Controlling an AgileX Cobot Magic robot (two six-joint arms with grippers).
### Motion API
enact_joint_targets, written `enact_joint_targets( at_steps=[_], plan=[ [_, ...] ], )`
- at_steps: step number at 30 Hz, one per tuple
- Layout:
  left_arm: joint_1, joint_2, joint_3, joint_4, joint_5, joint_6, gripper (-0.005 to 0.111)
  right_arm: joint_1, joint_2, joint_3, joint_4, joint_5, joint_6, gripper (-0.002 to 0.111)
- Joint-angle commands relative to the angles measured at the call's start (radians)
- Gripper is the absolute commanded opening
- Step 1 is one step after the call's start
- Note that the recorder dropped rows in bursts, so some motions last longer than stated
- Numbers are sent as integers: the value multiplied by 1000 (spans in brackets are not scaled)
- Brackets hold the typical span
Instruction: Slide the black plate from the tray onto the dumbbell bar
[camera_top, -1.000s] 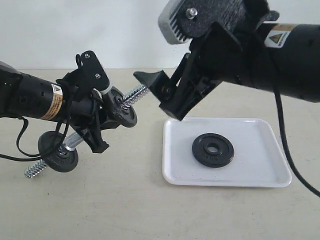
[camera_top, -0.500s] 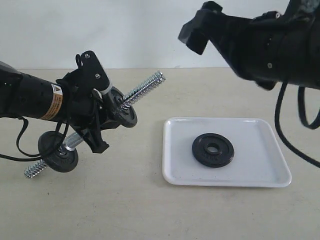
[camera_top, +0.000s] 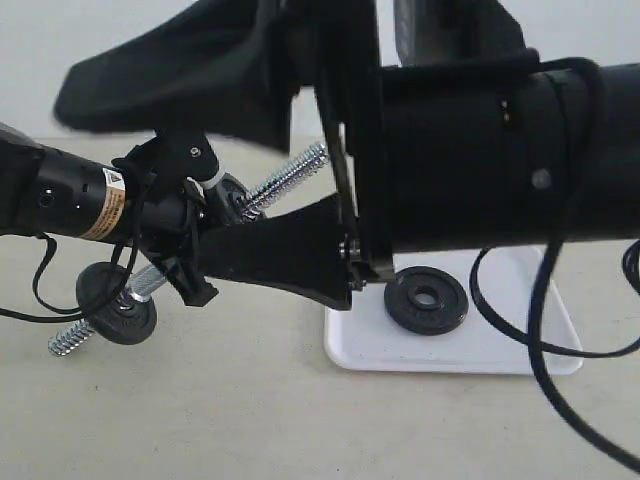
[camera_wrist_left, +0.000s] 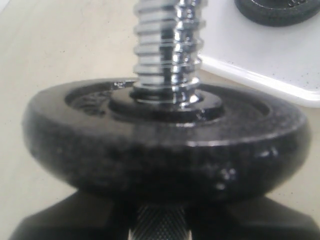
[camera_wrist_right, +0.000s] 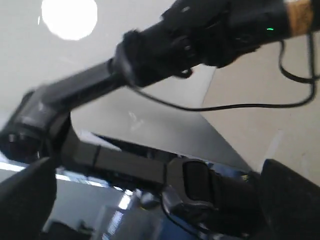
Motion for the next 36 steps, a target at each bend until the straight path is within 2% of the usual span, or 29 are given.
enact_joint_targets(
  at_steps=[1,3,6,9,11,13,17,21,25,27,30,33,36],
  plan=[
    [0,-51,-31,-37,-19,2,4,87,-8,8,-13,58,-498,104],
    [0,-51,-31,-37,-19,2,4,147,-8,8,-76,12,-671,104],
    [0,-51,-31,-37,-19,2,4,224,-8,8,-237,-158,-713,104],
    [0,-51,-31,-37,-19,2,4,284,-6,8,-515,-432,-566,104],
    [0,-51,-31,-37,-19,2,4,289,-6,25,-728,-659,-439,104],
    [0,-51,-31,-37,-19,2,4,289,-6,64,-851,-936,-373,104],
    [0,-51,-31,-37,-19,2,4,269,4,126,-822,-1486,-452,104],
    [0,-51,-31,-37,-19,-3,4,225,26,118,-598,-2049,-454,104],
    [0,-51,-31,-37,-21,-3,4,151,6,60,-175,-2061,-416,104],
    [0,-51,-31,-37,-21,-3,4,113,6,49,-4,-2061,-481,104],
    [0,-51,-31,-37,-21,-3,4,108,6,91,-4,-2061,-720,104],
    [0,-51,-31,-37,-21,-3,4,108,6,107,-4,-1974,-698,104],
    [0,-51,-31,-37,-21,-3,4,108,6,107,-4,-1766,-661,104]
  ],
)
